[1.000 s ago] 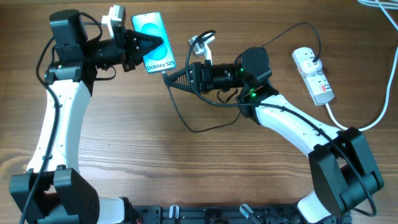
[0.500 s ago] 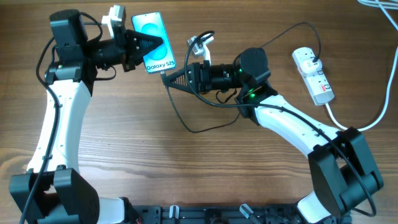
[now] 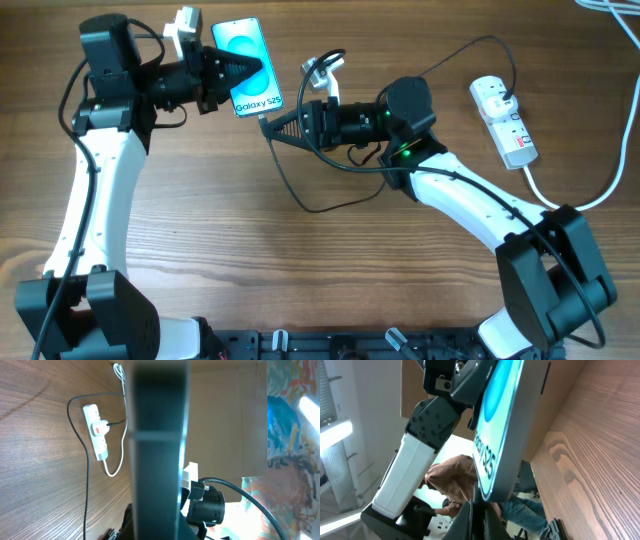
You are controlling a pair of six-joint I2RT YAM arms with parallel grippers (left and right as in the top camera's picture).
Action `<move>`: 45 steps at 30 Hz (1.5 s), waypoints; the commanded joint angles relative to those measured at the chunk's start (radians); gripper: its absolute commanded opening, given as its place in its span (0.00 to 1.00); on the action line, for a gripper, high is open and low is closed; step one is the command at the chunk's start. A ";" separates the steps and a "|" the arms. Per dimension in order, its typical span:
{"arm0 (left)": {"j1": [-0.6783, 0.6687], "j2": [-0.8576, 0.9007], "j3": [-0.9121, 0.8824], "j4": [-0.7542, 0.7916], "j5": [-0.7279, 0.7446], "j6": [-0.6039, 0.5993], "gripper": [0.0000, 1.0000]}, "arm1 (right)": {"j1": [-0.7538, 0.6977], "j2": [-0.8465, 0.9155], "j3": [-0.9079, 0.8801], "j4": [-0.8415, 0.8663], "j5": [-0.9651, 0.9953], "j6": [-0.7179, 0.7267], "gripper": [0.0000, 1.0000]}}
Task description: Plug charger to phone and switch on socket
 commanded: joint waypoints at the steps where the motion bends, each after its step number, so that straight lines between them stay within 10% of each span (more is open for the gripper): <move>1: 0.002 -0.019 0.004 0.026 0.012 0.012 0.04 | 0.003 -0.015 0.011 0.007 -0.032 0.011 0.04; 45: 0.002 -0.019 0.004 0.032 0.057 -0.021 0.04 | 0.003 -0.015 0.011 0.030 0.022 0.028 0.04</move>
